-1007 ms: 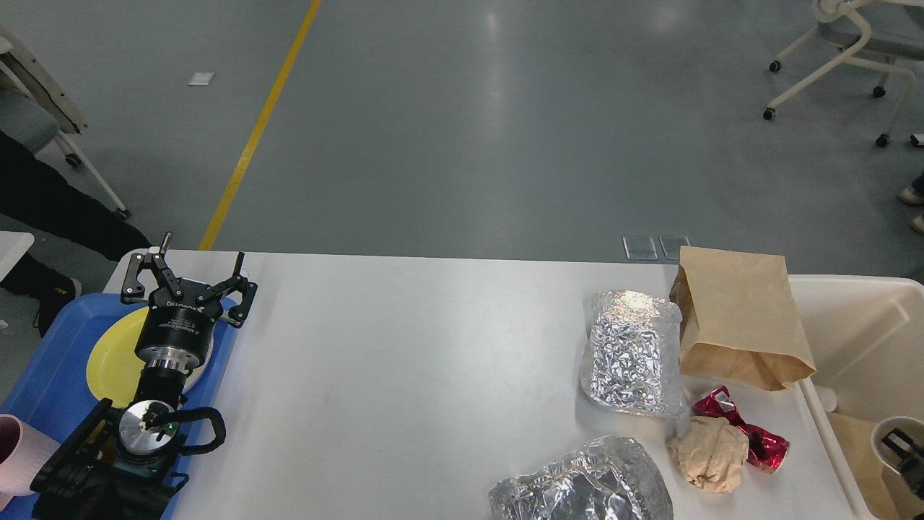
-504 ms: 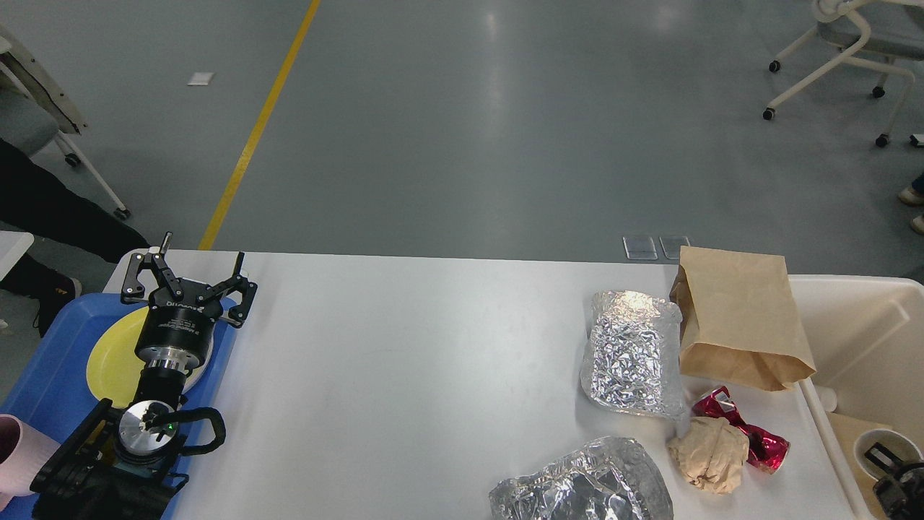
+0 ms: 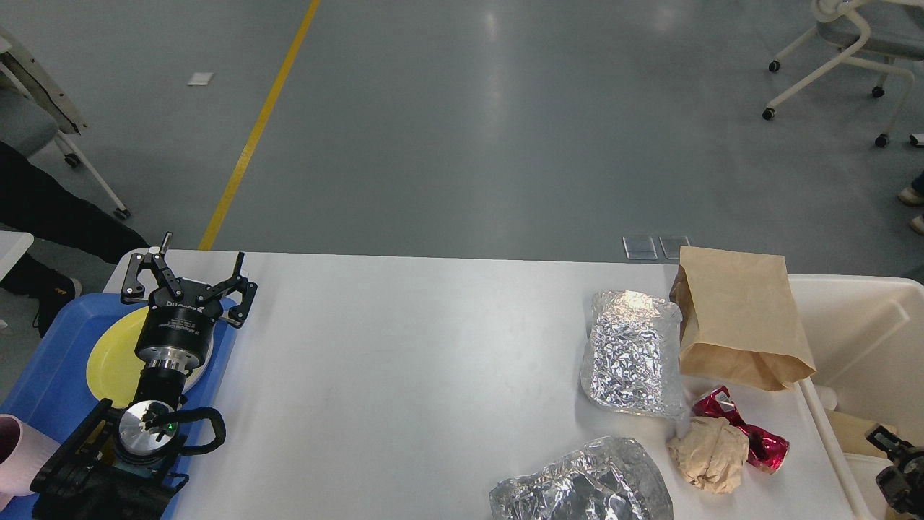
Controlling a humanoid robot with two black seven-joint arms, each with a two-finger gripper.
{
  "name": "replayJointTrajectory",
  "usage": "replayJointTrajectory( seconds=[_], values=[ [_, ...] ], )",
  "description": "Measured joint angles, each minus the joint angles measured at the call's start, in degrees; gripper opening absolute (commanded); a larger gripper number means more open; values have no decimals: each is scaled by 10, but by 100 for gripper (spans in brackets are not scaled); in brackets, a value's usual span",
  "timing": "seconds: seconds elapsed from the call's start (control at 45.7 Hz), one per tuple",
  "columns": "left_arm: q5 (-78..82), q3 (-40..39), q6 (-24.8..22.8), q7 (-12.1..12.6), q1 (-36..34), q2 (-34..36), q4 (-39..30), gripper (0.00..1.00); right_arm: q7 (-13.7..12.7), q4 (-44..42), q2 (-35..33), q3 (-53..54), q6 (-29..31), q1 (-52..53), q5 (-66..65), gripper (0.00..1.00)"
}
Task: Tidy desktop
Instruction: 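Raise the right gripper and move it over the foil packages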
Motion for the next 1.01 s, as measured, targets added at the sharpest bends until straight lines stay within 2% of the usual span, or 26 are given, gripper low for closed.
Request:
replayJointTrajectory(
  seconds=[0.131, 0.285, 0.372, 0.482, 0.613, 0.788, 0.92, 1.007],
  values=[
    [0, 0, 0, 0, 0, 0, 0, 96, -3, 58, -40, -4, 5, 44, -8, 100],
    [0, 0, 0, 0, 0, 0, 0, 96, -7, 208, -114, -38, 24, 161, -37, 100],
    [0, 0, 0, 0, -1, 0, 0, 96, -16, 298, -144, -90, 55, 263, -70, 100],
    [0, 0, 0, 0, -1, 0, 0, 96, -29, 397, -153, -180, 127, 409, -85, 100],
    [0, 0, 0, 0, 0, 0, 0, 96, -34, 481, -132, -264, 246, 585, -86, 100],
    [0, 0, 0, 0, 0, 0, 0, 96, -35, 563, -65, -310, 401, 779, -85, 100],
    [0, 0, 0, 0, 0, 0, 0, 96, -35, 655, 0, -322, 477, 908, -85, 100],
    [0, 0, 0, 0, 0, 0, 0, 96, -35, 722, 25, -319, 499, 981, -83, 100]
  ],
)
